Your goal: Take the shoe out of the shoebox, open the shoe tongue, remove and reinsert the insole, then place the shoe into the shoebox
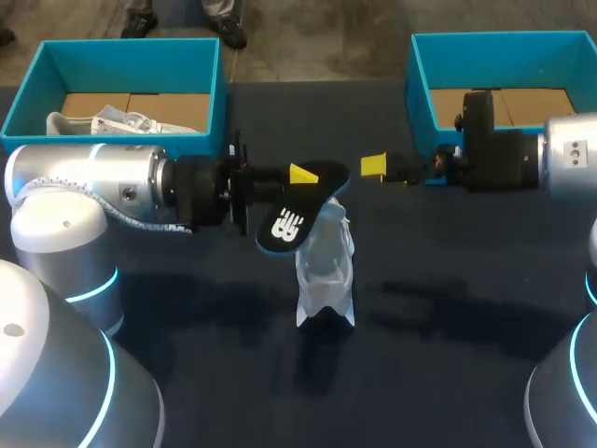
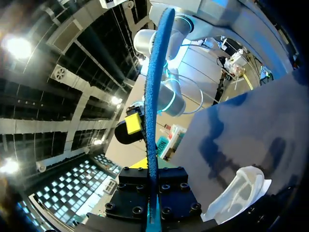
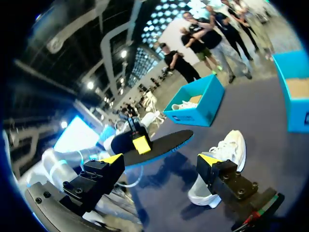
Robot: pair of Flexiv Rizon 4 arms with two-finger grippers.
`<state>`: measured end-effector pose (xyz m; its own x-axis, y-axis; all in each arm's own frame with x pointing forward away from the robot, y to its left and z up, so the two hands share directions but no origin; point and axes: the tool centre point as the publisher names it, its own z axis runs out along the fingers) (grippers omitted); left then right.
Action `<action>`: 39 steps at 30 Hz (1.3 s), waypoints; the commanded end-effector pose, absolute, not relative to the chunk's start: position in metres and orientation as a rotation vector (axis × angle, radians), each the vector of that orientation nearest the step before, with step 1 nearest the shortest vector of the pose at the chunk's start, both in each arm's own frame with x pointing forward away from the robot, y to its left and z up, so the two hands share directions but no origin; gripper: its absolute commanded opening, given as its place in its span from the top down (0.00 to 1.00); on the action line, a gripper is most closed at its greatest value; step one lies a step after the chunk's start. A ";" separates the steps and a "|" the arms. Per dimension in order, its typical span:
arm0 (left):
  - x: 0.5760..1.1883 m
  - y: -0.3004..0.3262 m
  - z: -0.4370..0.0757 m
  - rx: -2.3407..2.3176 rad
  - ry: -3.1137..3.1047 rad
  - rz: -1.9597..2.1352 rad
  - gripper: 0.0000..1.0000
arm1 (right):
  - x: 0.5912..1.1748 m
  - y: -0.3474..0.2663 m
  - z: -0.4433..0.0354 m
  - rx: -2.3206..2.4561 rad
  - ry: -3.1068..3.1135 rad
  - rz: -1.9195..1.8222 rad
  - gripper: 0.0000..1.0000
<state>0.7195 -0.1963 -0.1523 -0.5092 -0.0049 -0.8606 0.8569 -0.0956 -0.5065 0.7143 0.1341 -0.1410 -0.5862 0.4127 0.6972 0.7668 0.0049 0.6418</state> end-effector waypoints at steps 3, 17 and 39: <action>0.721 -0.186 -0.151 0.953 1.524 -1.744 1.00 | 0.714 0.125 -0.141 -1.012 -2.208 -1.623 0.00; 0.710 -0.176 -0.149 0.845 1.534 -1.891 1.00 | 0.697 0.119 -0.145 -0.846 -2.332 -1.613 0.00; 0.708 -0.175 -0.151 0.817 1.535 -1.929 1.00 | 0.696 0.112 -0.165 -0.754 -2.459 -1.634 0.00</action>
